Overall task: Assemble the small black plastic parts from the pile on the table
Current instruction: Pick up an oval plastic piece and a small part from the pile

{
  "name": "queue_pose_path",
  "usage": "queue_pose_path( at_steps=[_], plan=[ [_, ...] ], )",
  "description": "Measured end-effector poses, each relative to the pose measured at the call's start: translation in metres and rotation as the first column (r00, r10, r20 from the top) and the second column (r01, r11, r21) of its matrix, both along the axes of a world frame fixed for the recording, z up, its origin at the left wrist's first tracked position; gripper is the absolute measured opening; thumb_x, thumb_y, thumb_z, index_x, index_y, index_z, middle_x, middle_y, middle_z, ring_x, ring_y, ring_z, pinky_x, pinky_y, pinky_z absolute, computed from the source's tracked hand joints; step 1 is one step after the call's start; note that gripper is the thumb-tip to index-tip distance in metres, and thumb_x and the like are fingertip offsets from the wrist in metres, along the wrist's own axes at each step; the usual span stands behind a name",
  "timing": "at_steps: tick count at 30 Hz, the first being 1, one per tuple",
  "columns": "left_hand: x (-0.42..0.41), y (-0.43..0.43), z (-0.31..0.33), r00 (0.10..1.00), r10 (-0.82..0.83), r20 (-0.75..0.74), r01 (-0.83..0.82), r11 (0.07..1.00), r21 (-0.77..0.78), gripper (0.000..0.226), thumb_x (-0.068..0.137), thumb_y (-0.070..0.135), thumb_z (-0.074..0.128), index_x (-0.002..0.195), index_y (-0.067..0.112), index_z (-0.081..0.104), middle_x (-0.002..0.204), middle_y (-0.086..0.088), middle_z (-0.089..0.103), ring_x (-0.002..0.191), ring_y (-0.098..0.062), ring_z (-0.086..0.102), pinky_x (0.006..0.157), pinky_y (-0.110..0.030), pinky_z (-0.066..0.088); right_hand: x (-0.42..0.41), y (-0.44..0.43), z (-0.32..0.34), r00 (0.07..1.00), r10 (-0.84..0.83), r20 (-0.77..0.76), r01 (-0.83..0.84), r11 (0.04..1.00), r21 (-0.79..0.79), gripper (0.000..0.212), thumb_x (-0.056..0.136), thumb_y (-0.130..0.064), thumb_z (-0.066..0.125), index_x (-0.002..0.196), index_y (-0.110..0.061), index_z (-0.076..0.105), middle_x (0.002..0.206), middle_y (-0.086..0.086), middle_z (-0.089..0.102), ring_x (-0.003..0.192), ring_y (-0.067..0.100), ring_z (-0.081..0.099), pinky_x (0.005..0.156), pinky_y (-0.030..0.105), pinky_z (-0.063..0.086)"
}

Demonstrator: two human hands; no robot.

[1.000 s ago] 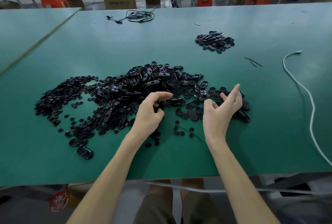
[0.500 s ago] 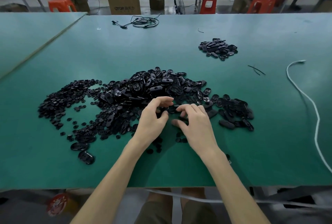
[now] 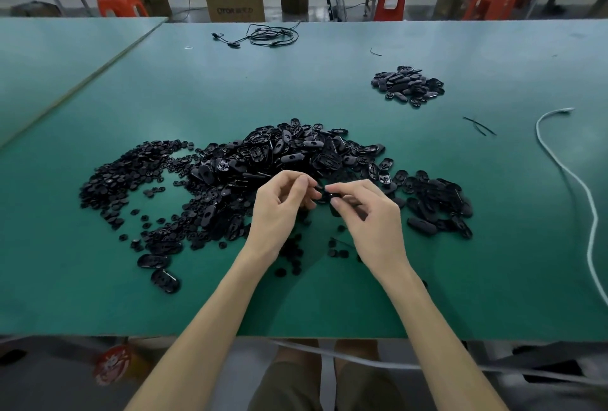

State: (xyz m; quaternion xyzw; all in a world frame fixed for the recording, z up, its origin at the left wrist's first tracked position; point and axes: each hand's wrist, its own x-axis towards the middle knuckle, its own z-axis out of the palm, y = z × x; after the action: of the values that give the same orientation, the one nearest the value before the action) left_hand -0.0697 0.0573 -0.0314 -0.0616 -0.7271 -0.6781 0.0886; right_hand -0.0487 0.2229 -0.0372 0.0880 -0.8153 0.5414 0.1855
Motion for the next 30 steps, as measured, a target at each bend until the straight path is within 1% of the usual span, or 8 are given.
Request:
queue_pose_path(
  at_steps=[5,9,12,16,20,24,28,30],
  plan=[
    [0.0018,-0.0016,0.0024,0.999,-0.035,-0.028,0.033,0.998,-0.052,0.012,0.101,0.017,0.067,0.098,0.016,0.079,0.088,0.002,0.077,0.074,-0.009,0.066,0.075,-0.021,0.054,0.0007,0.0031,0.0034,0.996,0.027,0.082,-0.017,0.994,-0.112,0.019,0.09,-0.015,0.081,0.099,-0.032,0.08,0.095,-0.016,0.077,0.094,0.012,0.073,0.084,0.03,0.057],
    [0.0018,-0.0012,0.0011,1.0,-0.025,-0.014,0.025,0.999,-0.034,0.005,0.096,0.013,0.074,0.094,0.016,0.076,0.087,0.0,0.076,0.075,-0.015,0.065,0.071,-0.026,0.054,0.0012,0.0022,0.003,0.995,0.053,0.08,-0.04,0.987,-0.157,0.014,0.09,-0.013,0.081,0.096,-0.025,0.077,0.092,-0.015,0.077,0.091,0.01,0.074,0.085,0.027,0.058],
    [0.0009,-0.0006,0.0003,1.0,0.003,-0.005,-0.003,1.0,-0.014,0.005,0.097,0.017,0.072,0.094,0.015,0.074,0.079,0.005,0.072,0.072,-0.009,0.064,0.069,-0.018,0.051,0.002,0.0019,0.0028,0.992,0.078,0.099,-0.058,0.981,-0.185,0.014,0.091,-0.011,0.08,0.096,-0.022,0.076,0.092,-0.012,0.078,0.088,0.01,0.075,0.083,0.028,0.06],
    [-0.0001,-0.0004,-0.0008,1.0,0.015,-0.007,-0.015,1.0,-0.013,0.007,0.1,0.018,0.069,0.093,0.016,0.071,0.08,0.008,0.069,0.071,-0.006,0.061,0.068,-0.019,0.052,0.0021,0.0008,0.0016,0.991,0.092,0.102,-0.067,0.972,-0.225,0.013,0.092,-0.008,0.078,0.096,-0.019,0.074,0.09,-0.007,0.078,0.086,0.014,0.077,0.08,0.034,0.061],
    [-0.0008,0.0005,-0.0008,1.0,0.013,-0.019,-0.013,0.999,-0.035,0.015,0.101,0.017,0.064,0.089,0.024,0.069,0.082,0.011,0.067,0.077,-0.009,0.059,0.073,-0.031,0.052,0.0014,0.0011,0.0013,0.991,0.098,0.093,-0.067,0.954,-0.291,0.012,0.095,-0.004,0.073,0.099,-0.015,0.069,0.096,-0.001,0.079,0.093,0.017,0.077,0.078,0.033,0.062],
    [-0.0022,0.0006,-0.0028,1.0,0.024,-0.015,-0.025,0.999,-0.04,0.016,0.104,0.019,0.059,0.091,0.022,0.069,0.092,-0.003,0.071,0.085,-0.024,0.062,0.081,-0.047,0.053,0.0008,0.001,0.0014,0.99,0.118,0.081,-0.086,0.943,-0.323,0.01,0.097,-0.001,0.07,0.101,-0.01,0.066,0.097,0.003,0.079,0.093,0.017,0.078,0.077,0.025,0.06],
    [-0.0021,0.0,-0.0024,0.996,-0.082,-0.024,0.081,0.995,-0.056,0.009,0.101,0.023,0.068,0.109,0.021,0.073,0.104,0.003,0.076,0.096,-0.02,0.071,0.083,-0.028,0.056,0.0002,0.0023,0.0022,0.989,0.13,0.072,-0.095,0.926,-0.366,0.01,0.097,-0.002,0.07,0.101,-0.011,0.066,0.096,0.002,0.079,0.091,0.02,0.078,0.079,0.028,0.061],
    [-0.0021,0.0008,-0.0036,0.989,-0.143,-0.032,0.138,0.984,-0.112,0.014,0.097,0.016,0.073,0.111,0.019,0.074,0.101,0.002,0.078,0.092,-0.024,0.073,0.084,-0.031,0.057,0.0005,0.0035,0.0021,0.989,0.12,0.083,-0.08,0.922,-0.379,0.011,0.097,-0.003,0.071,0.102,-0.011,0.066,0.096,0.0,0.079,0.087,0.02,0.078,0.08,0.03,0.061]
  ],
)
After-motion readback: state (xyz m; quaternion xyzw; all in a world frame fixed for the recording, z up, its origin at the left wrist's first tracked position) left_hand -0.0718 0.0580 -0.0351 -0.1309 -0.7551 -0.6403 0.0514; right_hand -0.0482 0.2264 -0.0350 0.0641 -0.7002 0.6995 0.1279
